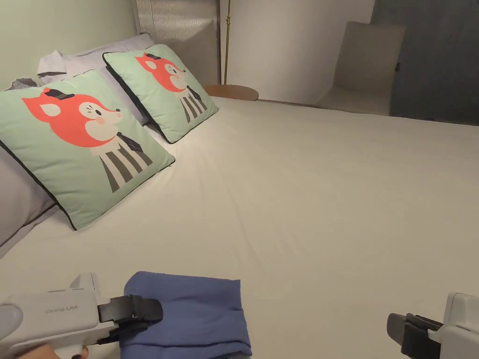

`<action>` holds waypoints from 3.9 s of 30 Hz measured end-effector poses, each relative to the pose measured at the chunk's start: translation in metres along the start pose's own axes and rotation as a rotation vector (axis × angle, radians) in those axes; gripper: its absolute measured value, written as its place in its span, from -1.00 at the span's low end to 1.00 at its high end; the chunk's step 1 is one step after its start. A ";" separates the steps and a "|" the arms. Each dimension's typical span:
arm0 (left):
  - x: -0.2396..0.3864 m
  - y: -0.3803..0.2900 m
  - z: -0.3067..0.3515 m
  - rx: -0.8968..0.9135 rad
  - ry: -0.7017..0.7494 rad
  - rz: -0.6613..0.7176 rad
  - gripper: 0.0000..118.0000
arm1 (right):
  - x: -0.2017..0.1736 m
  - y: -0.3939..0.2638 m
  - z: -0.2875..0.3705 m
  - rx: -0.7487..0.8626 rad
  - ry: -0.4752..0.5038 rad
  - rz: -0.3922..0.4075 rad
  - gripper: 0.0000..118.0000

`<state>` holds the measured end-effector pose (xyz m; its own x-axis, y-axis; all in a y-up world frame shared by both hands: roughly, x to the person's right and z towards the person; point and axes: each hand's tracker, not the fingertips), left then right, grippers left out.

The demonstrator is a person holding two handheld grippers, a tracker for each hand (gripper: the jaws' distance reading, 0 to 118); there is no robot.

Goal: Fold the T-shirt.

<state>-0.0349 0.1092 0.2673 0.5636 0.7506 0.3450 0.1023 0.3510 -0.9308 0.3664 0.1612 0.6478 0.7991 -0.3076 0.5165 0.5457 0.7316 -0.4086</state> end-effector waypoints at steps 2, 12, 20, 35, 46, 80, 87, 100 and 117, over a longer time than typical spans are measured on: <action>-0.016 0.014 0.009 0.010 0.024 0.029 -0.74 | -0.007 0.000 -0.005 -0.008 -0.004 0.014 -0.99; -0.007 0.015 0.009 0.111 0.388 -0.183 0.87 | -0.009 0.002 -0.002 -0.009 -0.036 0.042 -0.99; 0.080 -0.030 0.017 0.239 0.507 -0.463 0.68 | 0.002 -0.001 0.015 0.023 -0.056 0.047 -0.99; 0.220 -0.129 -0.069 0.304 0.283 -0.632 -1.00 | 0.035 0.002 0.094 0.280 -0.265 0.098 -0.99; 0.333 -0.147 -0.049 0.769 0.211 -0.833 -1.00 | 0.035 0.033 0.159 0.687 -0.460 0.229 -0.99; 0.343 -0.160 -0.044 0.885 0.186 -0.868 -1.00 | 0.036 0.037 0.177 0.790 -0.521 0.239 -0.99; 0.341 -0.161 -0.043 0.885 0.192 -0.868 -0.35 | 0.037 0.038 0.179 0.799 -0.518 0.230 -0.19; 0.341 -0.167 -0.037 0.929 0.179 -0.882 0.88 | 0.035 0.037 0.183 0.825 -0.531 0.232 0.99; 0.340 -0.172 -0.034 0.952 0.162 -0.887 0.88 | 0.032 0.034 0.185 0.830 -0.541 0.247 0.99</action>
<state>0.1673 0.2851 0.5407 0.7026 0.0090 0.7116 -0.0908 0.9929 0.0772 0.3643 0.2890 0.7896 0.5327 0.0743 0.8430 -0.1299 0.9915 -0.0053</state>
